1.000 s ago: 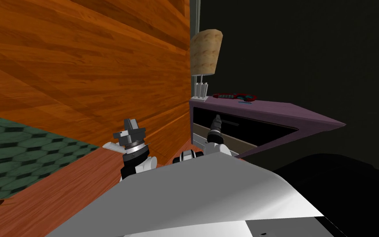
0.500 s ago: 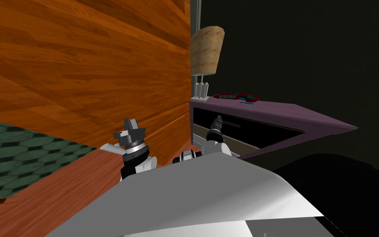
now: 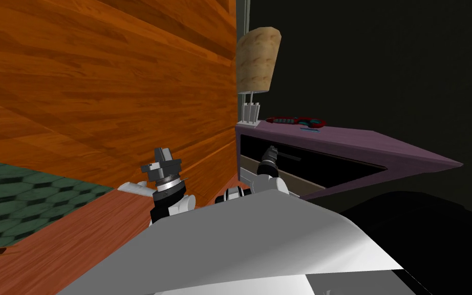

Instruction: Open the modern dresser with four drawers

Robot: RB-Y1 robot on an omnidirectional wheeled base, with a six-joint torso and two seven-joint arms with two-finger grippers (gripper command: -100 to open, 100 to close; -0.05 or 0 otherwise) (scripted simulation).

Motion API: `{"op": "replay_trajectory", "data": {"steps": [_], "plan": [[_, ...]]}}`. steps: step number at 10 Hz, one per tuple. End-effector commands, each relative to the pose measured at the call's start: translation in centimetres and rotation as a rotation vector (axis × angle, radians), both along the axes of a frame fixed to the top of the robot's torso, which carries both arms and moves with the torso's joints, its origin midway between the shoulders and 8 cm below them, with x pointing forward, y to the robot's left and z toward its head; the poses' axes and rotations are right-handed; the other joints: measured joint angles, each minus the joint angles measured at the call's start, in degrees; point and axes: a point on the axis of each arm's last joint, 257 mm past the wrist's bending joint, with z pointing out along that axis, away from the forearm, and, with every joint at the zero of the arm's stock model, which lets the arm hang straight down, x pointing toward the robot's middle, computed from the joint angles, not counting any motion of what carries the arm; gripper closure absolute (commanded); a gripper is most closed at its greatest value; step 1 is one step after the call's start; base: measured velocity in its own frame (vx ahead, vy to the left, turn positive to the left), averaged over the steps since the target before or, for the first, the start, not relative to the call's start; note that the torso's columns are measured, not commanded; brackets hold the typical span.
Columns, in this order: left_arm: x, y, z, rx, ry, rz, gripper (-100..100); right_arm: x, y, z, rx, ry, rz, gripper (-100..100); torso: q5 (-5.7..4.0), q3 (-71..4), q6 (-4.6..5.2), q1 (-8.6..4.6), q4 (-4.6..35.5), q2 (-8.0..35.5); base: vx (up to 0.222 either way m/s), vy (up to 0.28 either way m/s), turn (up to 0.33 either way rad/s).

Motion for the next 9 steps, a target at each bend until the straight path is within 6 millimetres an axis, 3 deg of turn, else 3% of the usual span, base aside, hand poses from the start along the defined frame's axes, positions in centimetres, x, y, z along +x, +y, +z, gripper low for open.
{"op": "replay_trajectory", "data": {"steps": [1, 8, 9], "plan": [[0.00, -0.01, 0.01, 0.000, 0.000, 0.000, 0, -0.14, -0.15, 0.29, -0.001, -0.003, -0.002, 100, 0.11, 0.20, 0.03, 0.25, 0.17, 0.37, -0.128, 0.106, 0.006], [0.01, -0.01, 0.01, 0.000, 0.000, 0.000, 0, -0.46, -0.39, 0.48, 0.000, -0.001, -0.003, 100, 0.13, 0.10, 0.02, 0.12, 0.18, 0.24, -0.133, 0.131, 0.000], [0.01, -0.01, 0.01, 0.000, 0.000, 0.000, 0, 0.03, -0.05, 0.52, 0.004, 0.009, -0.001, -100, 0.18, 0.13, 0.04, 0.17, 0.24, 0.29, -0.075, 0.063, -0.057]]}}
